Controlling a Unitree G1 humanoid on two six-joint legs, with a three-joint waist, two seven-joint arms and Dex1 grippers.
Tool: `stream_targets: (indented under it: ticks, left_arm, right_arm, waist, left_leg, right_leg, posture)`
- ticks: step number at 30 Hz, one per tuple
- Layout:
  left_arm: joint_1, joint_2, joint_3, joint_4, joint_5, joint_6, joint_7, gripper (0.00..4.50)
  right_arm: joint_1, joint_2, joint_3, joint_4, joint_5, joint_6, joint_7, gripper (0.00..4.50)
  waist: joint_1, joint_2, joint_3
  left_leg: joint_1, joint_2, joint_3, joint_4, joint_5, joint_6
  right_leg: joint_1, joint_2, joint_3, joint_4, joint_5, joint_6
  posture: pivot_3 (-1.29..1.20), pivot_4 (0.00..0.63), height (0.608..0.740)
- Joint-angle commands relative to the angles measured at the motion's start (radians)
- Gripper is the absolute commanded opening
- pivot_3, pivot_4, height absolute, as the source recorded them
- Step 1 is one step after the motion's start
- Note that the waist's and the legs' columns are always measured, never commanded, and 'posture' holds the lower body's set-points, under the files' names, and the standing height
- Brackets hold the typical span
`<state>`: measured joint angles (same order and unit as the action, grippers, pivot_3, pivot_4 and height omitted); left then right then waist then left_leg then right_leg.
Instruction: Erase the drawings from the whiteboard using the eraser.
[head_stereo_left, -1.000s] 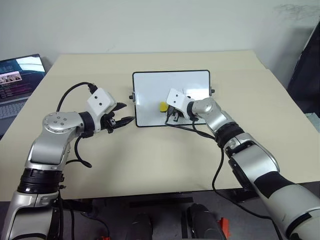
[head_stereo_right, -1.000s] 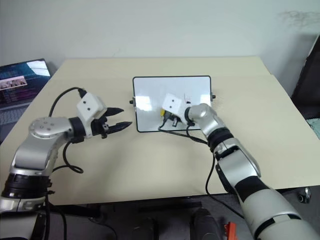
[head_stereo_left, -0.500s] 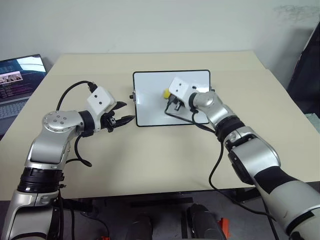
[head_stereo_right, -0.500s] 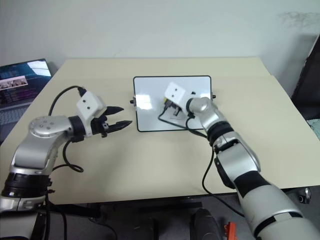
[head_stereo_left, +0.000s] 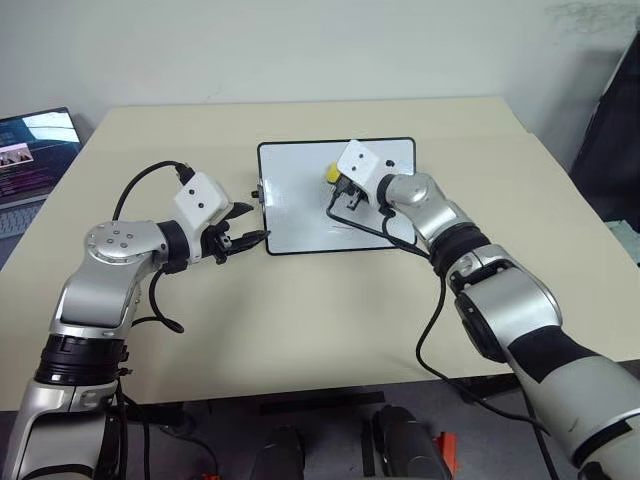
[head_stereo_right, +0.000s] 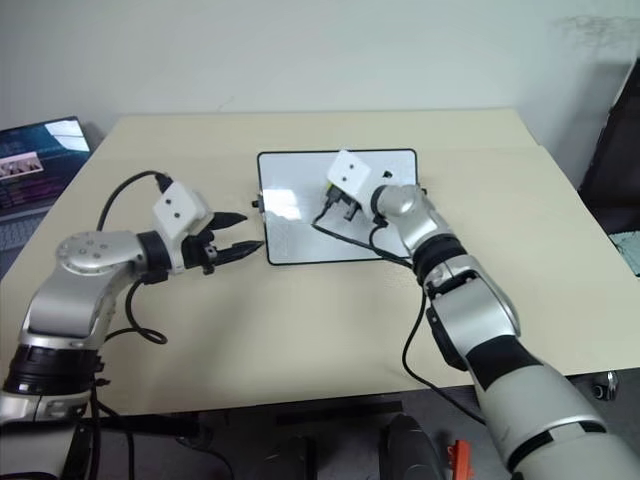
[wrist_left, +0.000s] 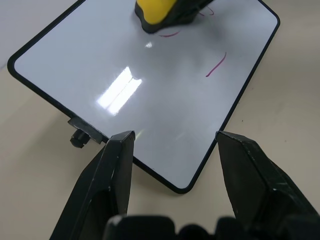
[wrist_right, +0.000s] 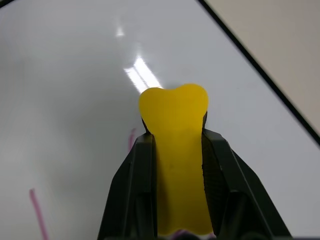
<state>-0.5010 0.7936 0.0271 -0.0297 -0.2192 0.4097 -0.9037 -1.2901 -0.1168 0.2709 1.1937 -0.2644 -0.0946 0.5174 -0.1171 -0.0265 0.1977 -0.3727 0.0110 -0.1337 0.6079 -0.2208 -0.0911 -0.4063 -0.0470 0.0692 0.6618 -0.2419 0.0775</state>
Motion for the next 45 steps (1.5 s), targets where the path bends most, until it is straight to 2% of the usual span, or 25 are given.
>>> stream_targets:
  ticks: [1, 8, 16, 25, 29, 37, 45]
  left_arm:
    - [-0.016, 0.008, 0.025, -0.028, -0.004, -0.007, 0.01, 2.79]
    - [-0.008, 0.017, 0.031, -0.026, -0.002, -0.011, 0.007, 2.79]
    - [-0.021, 0.009, 0.021, -0.015, 0.004, -0.014, 0.009, 2.79]
    - [-0.028, 0.012, 0.017, -0.007, 0.01, -0.017, 0.004, 2.79]
    - [-0.028, 0.01, 0.013, -0.009, 0.011, -0.016, 0.003, 2.79]
    - [-0.027, 0.011, 0.014, -0.012, 0.005, -0.011, -0.004, 2.79]
    - [-0.045, 0.006, 0.006, -0.003, 0.008, -0.015, -0.005, 2.79]
  right_arm:
    - [0.042, 0.027, 0.012, -0.02, 0.002, 0.035, 0.081, 0.86]
    - [0.124, 0.024, 0.026, -0.076, -0.002, 0.101, 0.205, 0.86]
    - [0.04, -0.007, -0.036, -0.031, 0.006, 0.067, 0.009, 0.86]
    - [0.002, -0.025, -0.083, 0.011, 0.032, 0.067, -0.032, 0.85]
    - [0.038, -0.022, -0.074, 0.001, 0.033, 0.081, 0.008, 0.85]
    - [0.176, -0.032, -0.007, -0.115, 0.025, 0.161, 0.258, 0.85]
    - [0.212, -0.062, 0.004, -0.178, 0.018, 0.194, 0.274, 0.85]
  waist:
    - [-0.001, 0.0, 0.0]
    - [0.003, 0.0, 0.0]
    - [0.004, 0.0, 0.0]
    - [0.011, 0.0, 0.0]
    - [0.011, 0.0, 0.0]
    - [0.007, -0.001, 0.0]
    - [0.005, -0.001, 0.0]
  left_leg:
    - [0.0, 0.0, 0.0, 0.0, 0.0, 0.0]
    - [0.002, 0.001, 0.0, 0.0, 0.0, 0.0]
    - [0.003, 0.001, 0.0, 0.001, 0.0, 0.0]
    - [0.002, 0.001, 0.0, 0.0, 0.001, 0.001]
    - [0.001, 0.001, 0.0, 0.0, 0.001, 0.001]
    - [0.002, 0.001, 0.0, 0.0, 0.001, 0.001]
    - [0.004, 0.001, 0.0, 0.0, 0.001, 0.001]
  right_leg:
    - [0.0, 0.0, 0.0, 0.0, 0.0, 0.0]
    - [0.002, 0.001, 0.0, 0.001, 0.0, 0.0]
    - [0.002, 0.001, 0.0, 0.002, 0.001, -0.001]
    - [0.001, 0.001, 0.0, 0.0, 0.001, -0.002]
    - [0.001, 0.001, 0.0, 0.0, 0.001, -0.002]
    - [0.002, 0.001, 0.0, 0.0, 0.001, -0.002]
    - [0.003, 0.002, 0.001, 0.001, 0.001, -0.002]
  posture:
    - [0.0, 0.15, 0.74]
    - [0.0, 0.15, 0.74]
    - [0.0, 0.15, 0.74]
    - [0.0, 0.15, 0.74]
    - [0.0, 0.15, 0.74]
    - [0.0, 0.15, 0.74]
    - [0.0, 0.15, 0.74]
